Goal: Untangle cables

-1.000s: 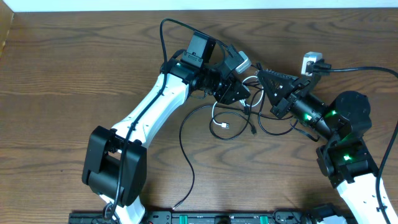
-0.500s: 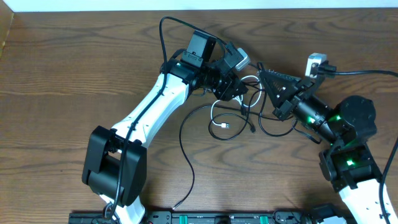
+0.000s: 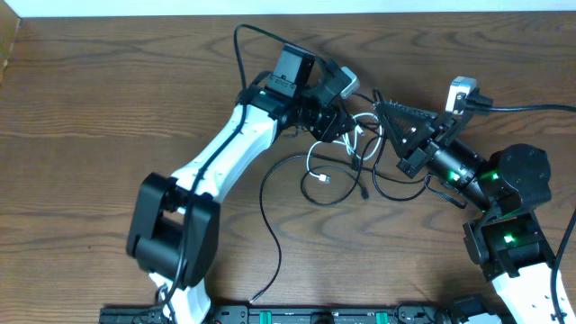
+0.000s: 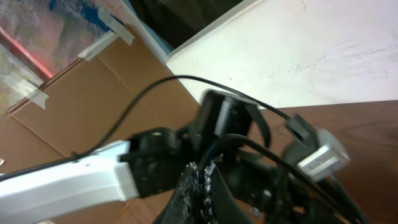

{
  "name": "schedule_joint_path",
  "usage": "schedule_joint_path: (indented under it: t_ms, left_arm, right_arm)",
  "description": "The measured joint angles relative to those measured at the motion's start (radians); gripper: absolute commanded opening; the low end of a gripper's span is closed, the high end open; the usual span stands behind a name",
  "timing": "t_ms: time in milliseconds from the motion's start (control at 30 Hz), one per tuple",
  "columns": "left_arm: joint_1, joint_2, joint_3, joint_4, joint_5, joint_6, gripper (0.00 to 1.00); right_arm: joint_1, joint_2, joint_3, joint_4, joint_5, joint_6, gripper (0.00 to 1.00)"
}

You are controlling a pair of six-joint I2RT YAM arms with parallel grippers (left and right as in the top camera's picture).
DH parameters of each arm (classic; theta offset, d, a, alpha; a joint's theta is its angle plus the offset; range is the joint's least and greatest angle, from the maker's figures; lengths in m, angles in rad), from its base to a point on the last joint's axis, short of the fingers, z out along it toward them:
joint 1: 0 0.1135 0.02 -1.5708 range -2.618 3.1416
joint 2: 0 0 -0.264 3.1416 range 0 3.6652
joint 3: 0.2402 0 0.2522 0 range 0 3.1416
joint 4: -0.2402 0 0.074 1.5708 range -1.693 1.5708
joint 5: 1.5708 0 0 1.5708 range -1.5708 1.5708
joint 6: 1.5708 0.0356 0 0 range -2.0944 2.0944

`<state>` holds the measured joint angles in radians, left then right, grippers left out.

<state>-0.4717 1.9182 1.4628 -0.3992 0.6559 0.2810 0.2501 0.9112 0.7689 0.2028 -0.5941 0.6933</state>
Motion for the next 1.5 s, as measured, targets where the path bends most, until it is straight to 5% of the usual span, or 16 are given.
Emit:
schedule_joint_path:
  t_ms: [533, 767, 1033, 1300, 1333, 1433, 1500]
  left_arm:
    - [0.003, 0.054, 0.0, 0.004, 0.062, -0.022, 0.56]
    - [0.043, 0.054, -0.001, 0.004, 0.043, -0.063, 0.08]
    - [0.057, 0.054, -0.001, 0.007, 0.036, -0.094, 0.07]
    - [0.101, 0.042, -0.001, 0.0, -0.181, -0.156, 0.07]
    - [0.119, 0.033, -0.002, -0.002, -0.192, -0.159, 0.07]
    - [0.17, -0.01, -0.005, -0.005, -0.196, -0.167, 0.07]
    - [0.198, -0.053, -0.006, -0.008, -0.195, -0.173, 0.07]
  right_arm:
    - [0.0, 0.0, 0.0, -0.005, -0.008, 0.004, 0.01]
    - [0.0, 0.0, 0.0, -0.011, -0.005, 0.004, 0.01]
    - [0.0, 0.0, 0.0, -0.011, -0.004, 0.004, 0.01]
    - [0.0, -0.002, -0.001, -0.197, 0.089, -0.013, 0.02]
    - [0.0, -0.002, -0.002, -0.231, 0.108, -0.021, 0.13]
    - [0.0, 0.012, -0.002, -0.306, 0.169, -0.051, 0.91]
    - [0.001, 0.032, -0.002, -0.339, 0.205, -0.068, 0.99]
